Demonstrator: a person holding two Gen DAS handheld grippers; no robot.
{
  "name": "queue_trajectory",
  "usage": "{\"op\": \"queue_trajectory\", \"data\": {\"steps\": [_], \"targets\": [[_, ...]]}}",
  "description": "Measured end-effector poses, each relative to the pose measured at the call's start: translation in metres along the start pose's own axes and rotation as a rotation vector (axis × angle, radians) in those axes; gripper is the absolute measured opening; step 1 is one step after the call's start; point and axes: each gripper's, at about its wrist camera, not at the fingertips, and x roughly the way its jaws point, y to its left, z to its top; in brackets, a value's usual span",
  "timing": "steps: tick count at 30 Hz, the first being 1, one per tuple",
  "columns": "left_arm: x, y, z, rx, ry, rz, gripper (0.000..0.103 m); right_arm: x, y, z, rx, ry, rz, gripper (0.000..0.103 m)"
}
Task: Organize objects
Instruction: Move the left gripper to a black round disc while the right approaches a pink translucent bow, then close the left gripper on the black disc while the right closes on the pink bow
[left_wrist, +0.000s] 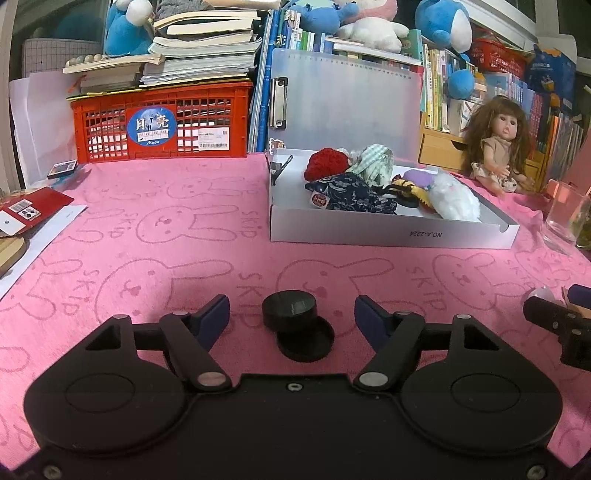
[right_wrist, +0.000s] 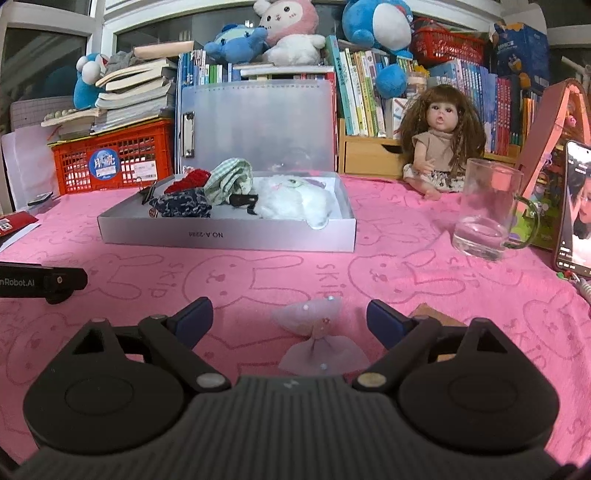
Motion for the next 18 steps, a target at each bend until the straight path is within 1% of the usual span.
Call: {"op": "queue_trajectory", "data": {"steps": [2,7,13,15,18], "targets": [[0.0009,0.0005,-0.0008,-0.007,0.002,-0.001,0.069,0.0002,0.0000,-0.0005,-0.001,-0.004,0.005,0.092],[0.0013,0.0005,-0.0016,-0.006,0.000,0.001,0.068,0.0024,0.0013,-0.0012,-0.008,0.004,0.005,0.086],[0.0014,-0.0026,-0.0022,0.011,0.000,0.008,0.066,0.0065,0.0033,-0.0012,-0.007,0.030,-0.016,0.083],[0.0014,-0.0030,-0.0023,0.012,0.001,0.011,0.065,0.0080,0.0028,-0.0006,-0.003,0.040,-0.021,0.081],[0.0012,-0.0031,-0.0025,0.015,0.000,0.011,0.061,0.0087,0.0024,-0.0014,0.000,0.048,-0.027,0.078]]}}
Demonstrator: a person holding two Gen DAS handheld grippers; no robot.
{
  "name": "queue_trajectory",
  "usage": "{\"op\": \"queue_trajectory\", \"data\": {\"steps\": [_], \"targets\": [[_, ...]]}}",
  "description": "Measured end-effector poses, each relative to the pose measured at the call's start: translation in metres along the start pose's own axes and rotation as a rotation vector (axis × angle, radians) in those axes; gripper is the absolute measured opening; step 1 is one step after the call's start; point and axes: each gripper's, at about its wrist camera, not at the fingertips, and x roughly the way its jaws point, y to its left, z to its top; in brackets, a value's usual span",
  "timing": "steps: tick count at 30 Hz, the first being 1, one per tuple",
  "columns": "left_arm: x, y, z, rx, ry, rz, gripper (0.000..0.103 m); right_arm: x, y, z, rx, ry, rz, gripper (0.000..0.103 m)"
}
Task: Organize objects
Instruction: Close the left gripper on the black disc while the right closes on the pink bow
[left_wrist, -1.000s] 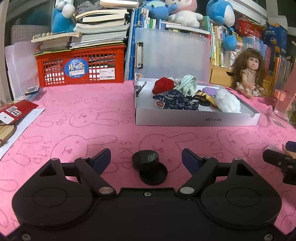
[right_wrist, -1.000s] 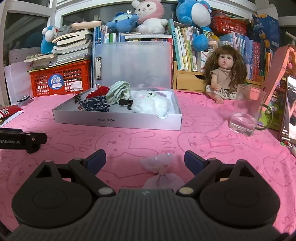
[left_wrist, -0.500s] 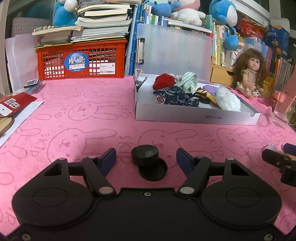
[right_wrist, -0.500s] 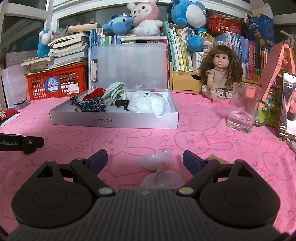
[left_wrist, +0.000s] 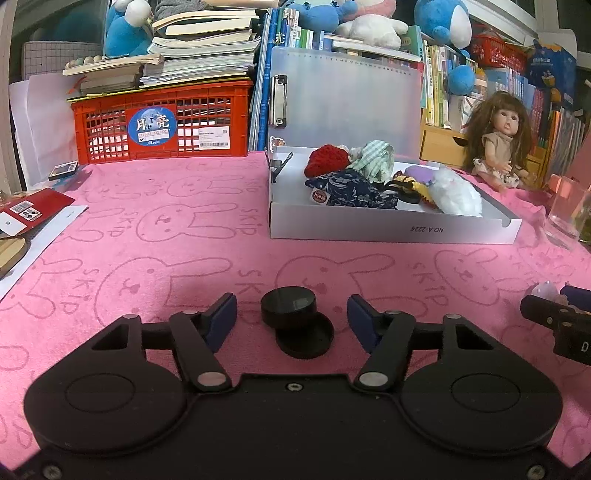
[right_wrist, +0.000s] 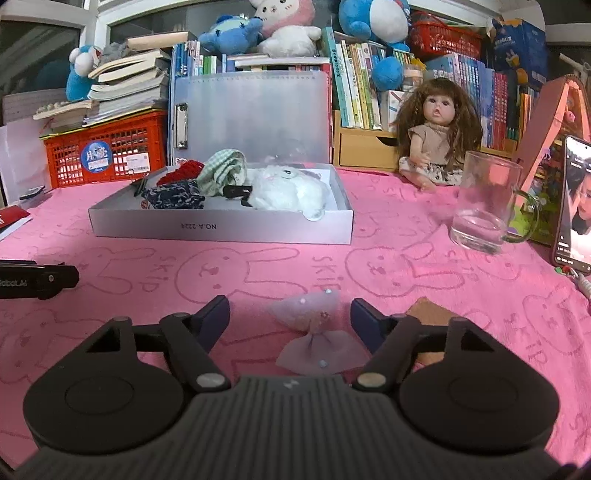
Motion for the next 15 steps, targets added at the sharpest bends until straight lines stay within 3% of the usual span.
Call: {"op": "queue_trajectory", "data": {"steps": [15], "targets": [[-0.0010,-0.0031,-0.0027,0.021,-0.011,0.010,0.043,0.0010,-0.0016,-0.0011,0.011,0.007,-0.008,0.063]]}}
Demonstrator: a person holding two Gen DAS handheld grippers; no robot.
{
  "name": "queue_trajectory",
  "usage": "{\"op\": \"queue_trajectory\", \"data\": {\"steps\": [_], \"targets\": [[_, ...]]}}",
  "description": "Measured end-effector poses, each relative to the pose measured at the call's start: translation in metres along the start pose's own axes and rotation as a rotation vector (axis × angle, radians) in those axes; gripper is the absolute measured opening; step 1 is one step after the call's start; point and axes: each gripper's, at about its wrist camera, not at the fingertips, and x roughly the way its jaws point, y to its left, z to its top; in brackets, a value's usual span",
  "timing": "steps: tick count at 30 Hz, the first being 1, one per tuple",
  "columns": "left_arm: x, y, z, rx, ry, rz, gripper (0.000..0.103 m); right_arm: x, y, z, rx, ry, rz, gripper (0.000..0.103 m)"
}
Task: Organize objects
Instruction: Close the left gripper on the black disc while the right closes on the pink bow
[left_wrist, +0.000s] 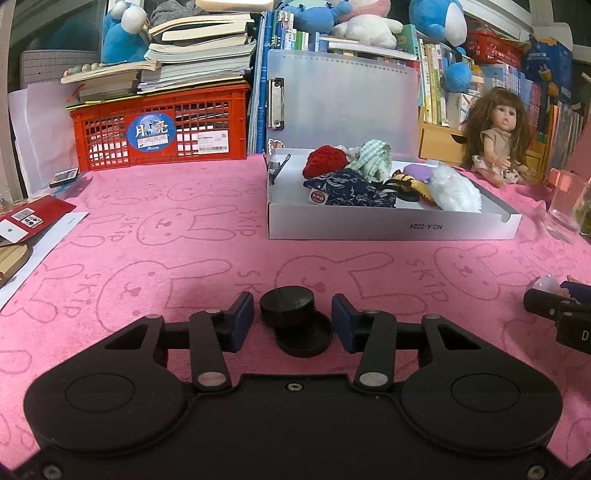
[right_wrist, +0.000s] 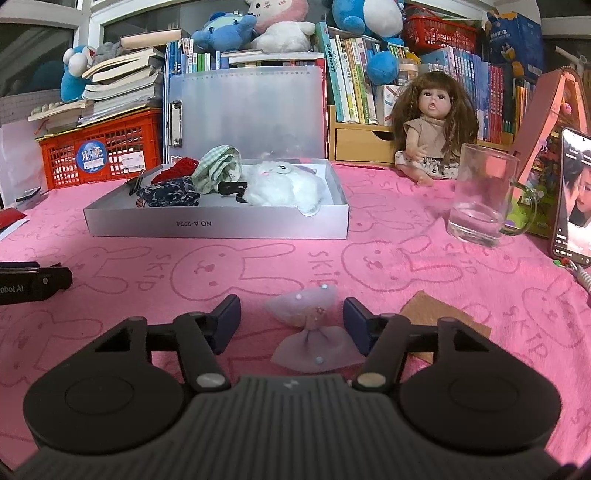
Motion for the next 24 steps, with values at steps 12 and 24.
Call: {"op": "queue_trajectory", "data": {"steps": [12,24], "targets": [[-0.0006,0.0070,0.0023,-0.046,0.002,-0.010,0.031,-0.0025,0.0017,-0.0011,-0.022,-0.006,-0.008,0.042],[-0.0080,0.0045,0.0072,-0.055,-0.024,-0.028,0.031,-0.0072,-0.0014,0.0037,0.009,-0.014,0.009,0.029]]}}
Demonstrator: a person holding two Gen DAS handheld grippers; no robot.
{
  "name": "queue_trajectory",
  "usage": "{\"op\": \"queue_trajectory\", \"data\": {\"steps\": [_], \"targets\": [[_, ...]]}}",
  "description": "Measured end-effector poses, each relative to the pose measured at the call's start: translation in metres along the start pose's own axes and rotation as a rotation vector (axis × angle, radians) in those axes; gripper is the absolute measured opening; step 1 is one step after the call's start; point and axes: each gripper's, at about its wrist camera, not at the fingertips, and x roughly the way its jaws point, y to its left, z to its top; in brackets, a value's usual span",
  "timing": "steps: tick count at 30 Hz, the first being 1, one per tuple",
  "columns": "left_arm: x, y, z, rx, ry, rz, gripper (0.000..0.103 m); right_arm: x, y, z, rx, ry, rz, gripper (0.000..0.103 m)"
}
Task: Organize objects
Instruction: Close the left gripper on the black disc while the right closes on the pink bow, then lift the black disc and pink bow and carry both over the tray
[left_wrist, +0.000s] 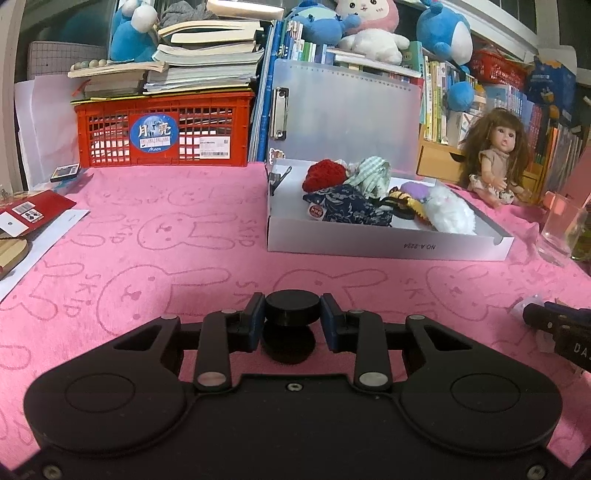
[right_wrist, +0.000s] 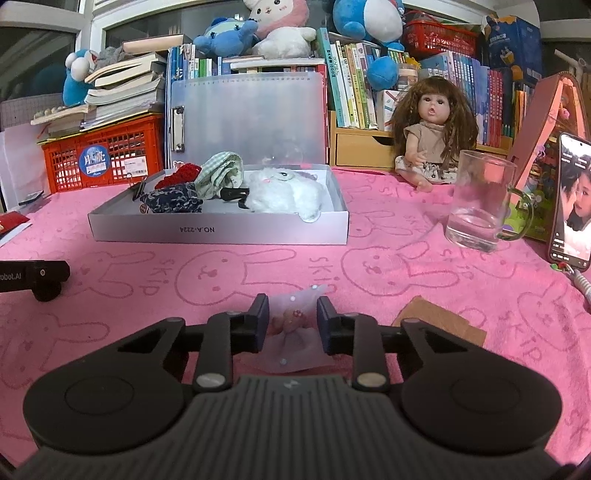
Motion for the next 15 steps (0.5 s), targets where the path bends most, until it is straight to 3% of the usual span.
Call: {"op": "queue_trajectory", "data": {"steps": [15], "targets": [[-0.007,-0.011,0.009,0.018,-0.029,-0.038,0.031,-0.003,-0.003,0.007,0.027,-0.015,0.020,0.027]]}}
